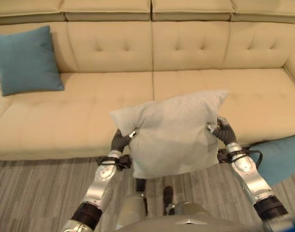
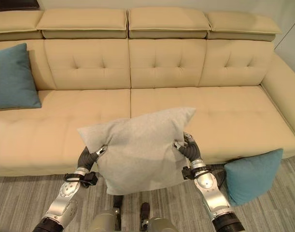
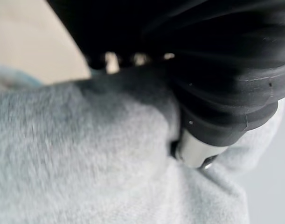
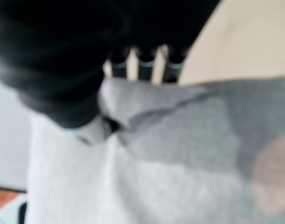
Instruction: Pick up all the scattered cushions and arrange them neatly on the sofa.
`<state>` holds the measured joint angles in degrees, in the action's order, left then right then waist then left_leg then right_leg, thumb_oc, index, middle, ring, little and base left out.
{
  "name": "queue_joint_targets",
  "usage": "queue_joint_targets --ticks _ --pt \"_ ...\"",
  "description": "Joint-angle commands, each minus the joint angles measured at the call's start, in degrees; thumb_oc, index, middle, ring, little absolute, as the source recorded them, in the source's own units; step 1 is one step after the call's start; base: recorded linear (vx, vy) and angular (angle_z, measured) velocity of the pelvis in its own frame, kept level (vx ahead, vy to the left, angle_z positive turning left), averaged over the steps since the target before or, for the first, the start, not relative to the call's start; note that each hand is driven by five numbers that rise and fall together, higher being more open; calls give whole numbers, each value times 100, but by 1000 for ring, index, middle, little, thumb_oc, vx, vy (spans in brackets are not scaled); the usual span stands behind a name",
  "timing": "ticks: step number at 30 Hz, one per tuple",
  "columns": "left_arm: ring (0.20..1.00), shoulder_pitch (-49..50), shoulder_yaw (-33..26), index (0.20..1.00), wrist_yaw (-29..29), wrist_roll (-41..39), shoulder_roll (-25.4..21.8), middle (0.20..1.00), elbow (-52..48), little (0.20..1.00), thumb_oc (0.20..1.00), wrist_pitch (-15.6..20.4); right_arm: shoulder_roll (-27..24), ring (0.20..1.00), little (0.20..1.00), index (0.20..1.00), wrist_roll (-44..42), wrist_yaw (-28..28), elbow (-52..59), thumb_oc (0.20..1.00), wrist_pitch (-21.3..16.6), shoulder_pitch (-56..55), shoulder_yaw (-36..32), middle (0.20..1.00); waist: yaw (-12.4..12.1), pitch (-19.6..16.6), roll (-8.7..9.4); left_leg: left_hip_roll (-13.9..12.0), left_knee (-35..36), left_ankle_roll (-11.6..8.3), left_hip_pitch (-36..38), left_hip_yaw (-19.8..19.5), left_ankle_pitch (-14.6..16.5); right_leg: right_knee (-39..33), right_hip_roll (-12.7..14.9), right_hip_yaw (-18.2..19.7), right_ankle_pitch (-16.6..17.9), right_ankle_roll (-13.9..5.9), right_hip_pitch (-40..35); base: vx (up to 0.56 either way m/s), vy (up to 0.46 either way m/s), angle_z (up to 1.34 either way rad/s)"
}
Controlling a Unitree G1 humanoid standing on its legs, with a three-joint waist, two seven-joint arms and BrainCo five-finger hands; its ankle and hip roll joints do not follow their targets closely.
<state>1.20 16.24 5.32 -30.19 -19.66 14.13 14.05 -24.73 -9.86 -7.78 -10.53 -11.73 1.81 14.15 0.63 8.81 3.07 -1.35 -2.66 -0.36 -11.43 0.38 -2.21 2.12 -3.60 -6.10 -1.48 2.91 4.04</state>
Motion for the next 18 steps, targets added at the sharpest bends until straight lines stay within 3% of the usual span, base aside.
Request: queue_joint_targets --ticks 1,4,7,11,12,14,17,18 --pt "200 -373 83 200 -270 45 -24 200 -740 200 200 467 267 200 200 200 29 100 573 200 -499 328 -44 200 -71 -259 194 348 -184 84 526 82 304 795 707 213 -300 -931 -320 168 238 -24" --pt "200 -370 88 200 -249 52 -72 200 -777 200 200 456 326 200 200 200 107 100 544 200 -479 447 14 200 -86 -171 165 386 -108 246 741 167 364 1551 878 309 102 -1120 4 98 182 -21" --pt "200 -372 70 200 -219 148 -129 200 -793 200 200 456 413 200 200 200 136 131 522 200 -474 471 66 200 -104 -153 106 378 -55 320 903 183 478 1907 958 261 117 -1101 222 104 127 -9" --pt "200 -334 14 200 -234 175 -158 200 -807 200 200 469 370 200 200 200 122 169 440 200 -471 614 131 200 -64 -192 84 404 94 300 1128 168 582 1101 818 141 78 -1032 432 132 30 -9" --pt "200 -327 -33 200 -204 172 -144 200 -781 200 200 469 375 200 200 200 98 162 397 200 -474 690 197 200 -49 -172 112 442 131 274 1250 155 645 493 778 -6 288 -1053 535 147 -17 -5" --pt "200 -322 -61 200 -191 171 -122 200 -748 200 200 475 363 200 200 200 126 165 384 200 -469 729 244 200 -23 -159 121 455 158 268 1335 124 679 256 714 -7 422 -1070 572 133 -24 -8" --pt "200 -345 -87 200 -168 175 -107 200 -726 200 200 491 346 200 200 200 187 160 416 200 -454 754 266 200 54 -119 123 456 159 247 1408 58 695 202 614 173 501 -1105 708 134 -43 7" --pt "200 -344 -70 200 -210 164 -84 200 -702 200 200 502 331 200 200 200 213 191 432 200 -450 689 267 200 121 -146 150 467 176 223 1470 -16 740 149 539 416 541 -1122 674 119 -56 24"
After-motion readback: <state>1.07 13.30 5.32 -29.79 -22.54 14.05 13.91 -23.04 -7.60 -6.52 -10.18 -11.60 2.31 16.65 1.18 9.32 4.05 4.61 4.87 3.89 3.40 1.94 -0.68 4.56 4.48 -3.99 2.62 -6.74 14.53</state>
